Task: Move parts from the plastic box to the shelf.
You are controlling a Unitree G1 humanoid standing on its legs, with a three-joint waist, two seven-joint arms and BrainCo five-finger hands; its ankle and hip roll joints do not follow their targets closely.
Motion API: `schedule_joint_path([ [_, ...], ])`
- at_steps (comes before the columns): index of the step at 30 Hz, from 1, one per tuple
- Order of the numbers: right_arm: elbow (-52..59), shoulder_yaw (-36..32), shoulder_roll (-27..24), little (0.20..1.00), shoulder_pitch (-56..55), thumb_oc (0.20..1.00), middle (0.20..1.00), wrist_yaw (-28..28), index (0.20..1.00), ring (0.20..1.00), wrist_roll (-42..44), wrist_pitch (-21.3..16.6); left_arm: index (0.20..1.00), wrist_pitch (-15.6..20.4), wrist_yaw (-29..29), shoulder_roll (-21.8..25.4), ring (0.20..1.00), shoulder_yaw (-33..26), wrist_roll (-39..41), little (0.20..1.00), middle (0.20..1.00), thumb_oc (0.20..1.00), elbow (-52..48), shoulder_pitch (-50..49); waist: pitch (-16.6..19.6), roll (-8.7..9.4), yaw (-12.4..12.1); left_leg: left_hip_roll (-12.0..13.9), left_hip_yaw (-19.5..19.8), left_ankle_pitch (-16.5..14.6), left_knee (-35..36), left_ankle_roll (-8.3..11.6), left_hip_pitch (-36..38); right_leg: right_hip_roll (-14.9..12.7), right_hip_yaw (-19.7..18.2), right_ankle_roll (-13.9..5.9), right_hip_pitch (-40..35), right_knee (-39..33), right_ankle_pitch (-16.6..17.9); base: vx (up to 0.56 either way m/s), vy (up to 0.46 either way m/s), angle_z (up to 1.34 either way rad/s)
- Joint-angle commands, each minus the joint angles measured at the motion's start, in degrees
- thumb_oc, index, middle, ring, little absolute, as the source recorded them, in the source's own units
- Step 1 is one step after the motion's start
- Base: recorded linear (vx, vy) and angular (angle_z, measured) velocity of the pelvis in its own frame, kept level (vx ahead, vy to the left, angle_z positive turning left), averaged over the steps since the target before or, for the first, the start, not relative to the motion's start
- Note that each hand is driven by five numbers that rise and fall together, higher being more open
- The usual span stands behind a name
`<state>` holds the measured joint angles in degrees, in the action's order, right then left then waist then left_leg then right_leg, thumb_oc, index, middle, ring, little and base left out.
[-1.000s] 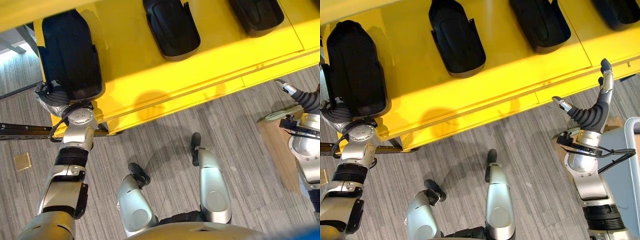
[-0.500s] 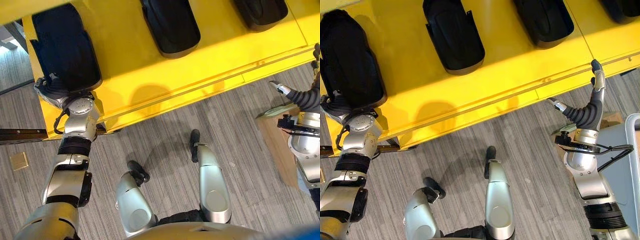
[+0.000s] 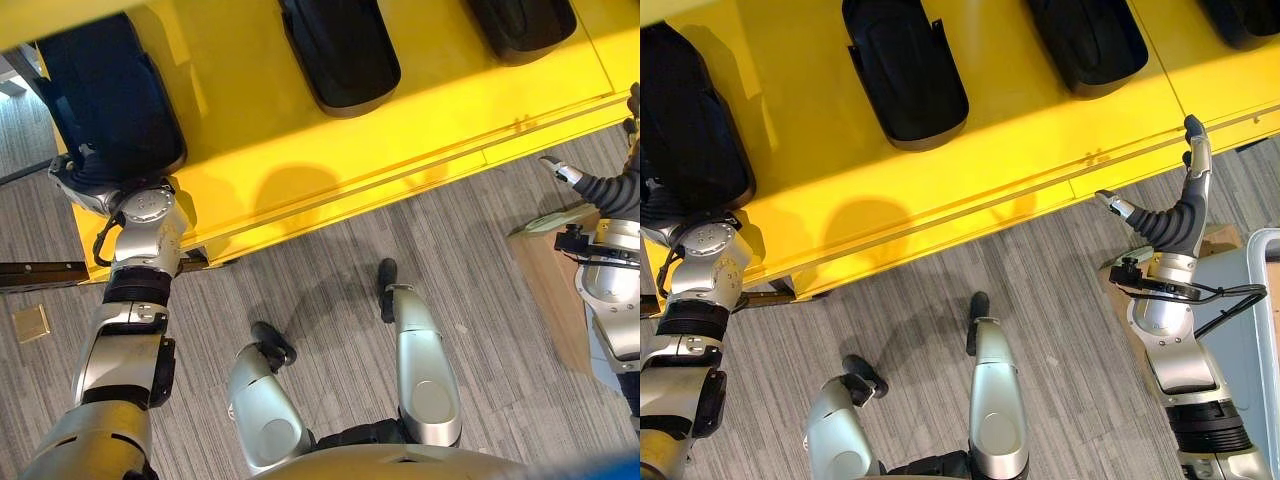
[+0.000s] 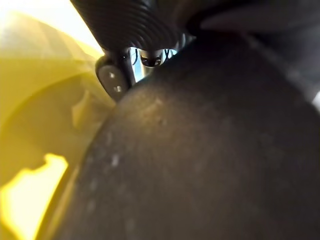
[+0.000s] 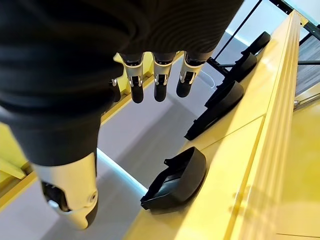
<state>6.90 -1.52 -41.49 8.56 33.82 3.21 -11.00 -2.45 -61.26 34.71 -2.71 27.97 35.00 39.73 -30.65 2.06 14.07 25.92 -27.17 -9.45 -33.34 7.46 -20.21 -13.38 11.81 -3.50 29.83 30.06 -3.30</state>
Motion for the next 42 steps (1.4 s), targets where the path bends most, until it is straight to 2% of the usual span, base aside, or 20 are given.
schedule_joint_path([
  [1, 1.36, -2.19, -0.64, 1.0, 0.5, 1.0, 1.0, 0.25, 1.0, 1.0, 0.64, -1.7, 0.2, 0.22, 0.0, 4.17, 0.2, -0.08, -0.85, 0.2, 0.2, 0.2, 1.17, 0.47, 0.86, 2.06, 0.97, -4.59, -2.85, 2.71, 0.92, -3.39, -5.44, 3.47, -0.68, 0.16, -1.88, 9.18, -12.78, 0.0, 0.0, 0.0],
  [4, 1.45, -2.11, -0.65, 1.0, 0.52, 1.0, 1.0, 0.0, 1.0, 1.0, 0.7, -1.48, 0.2, -0.1, 0.44, 4.33, 0.2, -0.01, -0.39, 0.2, 0.2, 0.2, 1.41, 0.63, 0.86, 2.02, 1.05, -4.71, -2.83, 2.6, 0.92, -3.43, -5.48, 3.53, -0.75, 0.19, -1.66, 9.35, -12.89, 0.0, 0.0, 0.0],
  [5, 1.42, -2.0, -0.7, 1.0, 0.47, 1.0, 1.0, 0.07, 1.0, 1.0, 0.74, -1.89, 0.442, -0.52, 0.72, 4.37, 0.442, 0.0, -0.15, 0.442, 0.442, 0.442, 1.41, 0.7, 0.86, 1.99, 1.06, -4.73, -2.84, 2.62, 1.02, -3.43, -5.48, 3.48, -0.75, 0.19, -1.6, 9.31, -12.83, 0.0, 0.0, 0.0],
  [6, 1.49, -2.29, -0.69, 1.0, 0.45, 1.0, 1.0, -0.27, 1.0, 1.0, 0.63, -2.01, 0.802, -0.52, 0.93, 4.45, 0.802, 0.0, -0.07, 0.802, 0.802, 0.802, 1.44, 0.55, 0.86, 1.95, 1.08, -4.79, -2.75, 2.51, 1.04, -3.47, -5.57, 3.46, -0.83, 0.15, -1.46, 9.46, -12.87, 0.0, 0.0, 0.0],
  [7, 1.7, -2.53, -0.7, 1.0, 0.13, 1.0, 1.0, -0.3, 1.0, 1.0, 0.5, -1.95, 1.0, -0.67, 1.42, 4.2, 1.0, -0.36, -0.36, 1.0, 1.0, 1.0, 0.97, 0.21, 0.86, 1.95, 0.99, -4.85, -2.74, 2.4, 1.14, -3.5, -5.6, 3.36, -0.8, 0.16, -1.37, 9.43, -12.81, 0.0, 0.0, 0.0],
  [19, 1.18, -1.95, -0.42, 1.0, 0.87, 1.0, 1.0, 0.3, 1.0, 1.0, 0.65, -1.46, 1.0, -0.81, -0.11, 3.93, 1.0, 0.1, -1.87, 1.0, 1.0, 1.0, 0.5, -0.34, 0.86, 1.59, 0.78, -5.62, -2.54, 1.98, 2.58, -3.75, -4.85, 3.24, -0.79, -0.02, -1.29, 9.42, -12.74, 0.0, 0.0, 0.0],
  [23, 1.32, -1.94, -0.64, 1.0, 0.59, 1.0, 1.0, 0.3, 1.0, 1.0, 1.1, -1.62, 1.0, 3.68, -3.32, 4.63, 1.0, -0.34, -3.62, 1.0, 1.0, 1.0, -0.04, 0.11, 0.87, 1.5, 0.8, -5.66, -2.48, 1.94, 2.72, -3.81, -4.31, 3.16, -0.88, 0.09, -1.54, 9.57, -12.74, 0.0, 0.0, 0.0],
  [25, 1.27, -1.99, -0.19, 1.0, 0.29, 1.0, 1.0, 0.85, 1.0, 1.0, 0.45, -1.78, 1.0, 7.27, -5.92, 4.43, 1.0, -1.28, -4.42, 1.0, 1.0, 1.0, -1.48, 0.17, 0.88, 1.44, 0.68, -5.88, -2.39, 1.96, 3.05, -3.85, -3.87, 3.2, -0.89, 0.1, -1.98, 9.26, -12.68, 0.0, 0.0, 0.0],
  [26, 1.43, -2.06, 0.31, 1.0, 0.01, 1.0, 1.0, 1.35, 1.0, 1.0, -0.33, -1.84, 1.0, 10.42, -8.61, 4.21, 1.0, -2.42, -5.15, 1.0, 1.0, 1.0, -3.99, 0.03, 0.88, 1.37, 0.5, -6.0, -2.26, 1.99, 3.24, -3.87, -3.58, 3.17, -0.91, 0.14, -2.26, 9.22, -12.69, 0.0, 0.0, 0.0],
  [29, 1.89, -2.28, 0.8, 1.0, -0.43, 1.0, 1.0, 1.67, 1.0, 1.0, -0.82, -1.71, 1.0, 14.0, -14.49, 4.56, 1.0, -4.22, -9.3, 1.0, 1.0, 1.0, -9.54, -0.03, 0.88, 1.29, 0.19, -6.1, -1.96, 2.08, 3.38, -3.81, -3.41, 3.09, -0.88, 0.26, -2.53, 9.32, -12.78, 0.0, -0.009, 0.01],
  [30, 2.2, -2.53, 1.01, 1.0, -0.81, 1.0, 1.0, 1.6, 1.0, 1.0, -0.99, -1.65, 1.0, 15.63, -18.62, 5.2, 1.0, -5.43, -13.56, 1.0, 1.0, 1.0, -13.78, -0.04, 0.88, 1.23, -0.02, -6.11, -1.75, 2.36, 3.42, -3.71, -3.46, 3.02, -0.78, 0.46, -2.69, 9.31, -12.9, 0.0, -0.022, 0.04],
  [34, 2.08, -2.59, 0.82, 1.0, -1.06, 1.0, 1.0, 0.78, 1.0, 1.0, -0.64, -2.02, 1.0, 16.96, -22.7, 7.86, 1.0, -6.89, -19.9, 1.0, 1.0, 1.0, -20.64, 2.03, 1.1, 0.95, -0.13, -6.01, -1.46, 3.04, 3.52, -3.43, -3.72, 3.08, -0.66, 0.87, -2.74, 9.4, -13.18, 0.0, -0.006, 0.04],
  [36, 2.29, -2.39, 0.62, 1.0, -1.1, 1.0, 1.0, 0.11, 1.0, 1.0, -1.6, -1.97, 1.0, 16.44, -24.67, 9.68, 1.0, -6.4, -21.84, 1.0, 1.0, 1.0, -23.22, 4.29, 1.25, 0.84, -0.02, -5.99, -1.51, 2.89, 3.51, -3.51, -3.98, 3.07, -0.66, 0.95, -2.4, 9.52, -13.22, -0.01, -0.004, 0.05],
  [39, 2.99, -1.58, 0.63, 1.0, -1.28, 1.0, 1.0, 0.03, 1.0, 1.0, -2.8, -2.18, 1.0, 16.19, -25.97, 12.23, 1.0, -5.27, -24.03, 1.0, 1.0, 1.0, -27.79, 8.21, 1.3, 0.7, 0.07, -5.96, -1.54, 2.9, 3.33, -3.52, -4.33, 3.18, -0.69, 1.04, -1.98, 9.61, -13.32, -0.01, -0.006, 0.0],
  [42, 3.32, -1.22, 0.96, 1.0, -1.69, 1.0, 1.0, 0.88, 1.0, 1.0, -2.41, -2.37, 1.0, 14.88, -24.81, 14.26, 1.0, -3.42, -26.57, 1.0, 1.0, 1.0, -31.01, 12.07, 1.46, 0.64, 0.23, -6.01, -1.79, 2.36, 3.43, -3.78, -4.34, 3.02, -0.79, 0.88, -1.9, 9.18, -13.14, -0.03, -0.03, 0.03],
])
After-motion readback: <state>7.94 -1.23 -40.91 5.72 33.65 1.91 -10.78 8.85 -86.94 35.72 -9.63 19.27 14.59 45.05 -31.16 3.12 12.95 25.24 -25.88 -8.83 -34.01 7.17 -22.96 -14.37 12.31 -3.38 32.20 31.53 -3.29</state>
